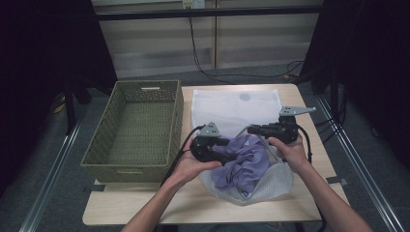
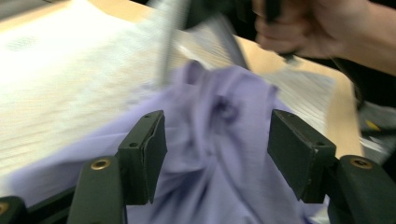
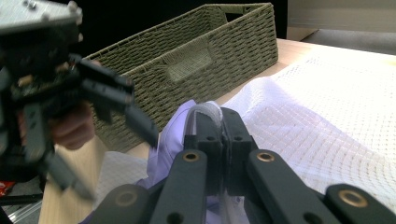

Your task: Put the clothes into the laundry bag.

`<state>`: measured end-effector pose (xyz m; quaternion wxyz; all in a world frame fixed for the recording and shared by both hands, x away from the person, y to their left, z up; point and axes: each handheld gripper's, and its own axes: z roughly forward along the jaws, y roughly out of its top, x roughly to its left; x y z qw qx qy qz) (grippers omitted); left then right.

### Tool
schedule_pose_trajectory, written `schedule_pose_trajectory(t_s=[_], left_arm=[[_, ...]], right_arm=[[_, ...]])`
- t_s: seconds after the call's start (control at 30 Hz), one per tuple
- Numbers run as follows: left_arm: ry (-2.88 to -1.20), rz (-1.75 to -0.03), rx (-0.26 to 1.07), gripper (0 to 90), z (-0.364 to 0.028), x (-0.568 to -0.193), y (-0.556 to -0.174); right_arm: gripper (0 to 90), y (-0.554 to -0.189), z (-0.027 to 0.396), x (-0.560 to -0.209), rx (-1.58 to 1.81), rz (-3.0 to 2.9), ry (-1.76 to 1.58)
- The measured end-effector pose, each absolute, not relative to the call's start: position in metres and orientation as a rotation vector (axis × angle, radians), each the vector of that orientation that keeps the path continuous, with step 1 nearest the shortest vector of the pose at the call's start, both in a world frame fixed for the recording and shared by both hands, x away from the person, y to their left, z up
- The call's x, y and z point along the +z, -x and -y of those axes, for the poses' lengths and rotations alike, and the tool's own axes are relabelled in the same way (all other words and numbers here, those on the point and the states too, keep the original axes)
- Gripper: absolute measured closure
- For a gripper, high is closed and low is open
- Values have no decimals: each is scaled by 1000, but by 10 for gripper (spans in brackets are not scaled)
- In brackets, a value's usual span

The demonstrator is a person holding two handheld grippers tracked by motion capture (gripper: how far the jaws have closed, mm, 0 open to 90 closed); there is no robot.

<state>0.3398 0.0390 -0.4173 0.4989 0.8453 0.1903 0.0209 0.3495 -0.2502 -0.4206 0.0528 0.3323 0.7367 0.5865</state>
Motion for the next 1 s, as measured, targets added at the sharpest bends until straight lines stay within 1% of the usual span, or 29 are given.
schedule_pose_trajectory(t_s=[0.1,0.23,0.33,0.53,0.57,0.6,0.63,0.67,0.7,0.73,0.77,0.83,0.93,1.0], left_arm=[[-2003,-503,85,355,-47,-412,-346],[-1966,-556,120,304,-53,-409,-355],[-1986,-587,108,272,-50,-417,-361],[-2085,-618,119,262,-37,-440,-368],[-2102,-615,119,287,-37,-443,-368],[-2105,-615,110,344,-37,-445,-368],[-2121,-610,106,417,-39,-447,-368],[-2136,-606,103,524,-39,-447,-368],[-2136,-592,94,577,-40,-448,-367],[-2132,-584,77,677,-41,-447,-367],[-2130,-575,68,723,-41,-446,-366],[-2133,-539,49,807,-42,-442,-360],[-2122,-496,20,842,-40,-435,-351],[-2120,-450,5,882,-37,-428,-342]], right_arm=[[886,-350,250,-420,1784,-2237,-1007],[886,-350,251,-420,1786,-2236,-1012],[885,-350,251,-420,1787,-2238,-1007],[886,-350,251,-420,1786,-2240,-1006],[885,-349,251,-420,1790,-2241,-1005],[885,-349,251,-420,1788,-2239,-1003],[885,-349,251,-420,1791,-2238,-1004],[885,-350,252,-420,1790,-2240,-1004],[885,-350,252,-421,1787,-2238,-1007],[885,-350,252,-421,1785,-2243,-1005],[885,-349,251,-421,1787,-2241,-1004],[885,-349,251,-420,1790,-2238,-1002],[885,-349,252,-420,1789,-2235,-1008],[885,-350,252,-420,1786,-2233,-1009]])
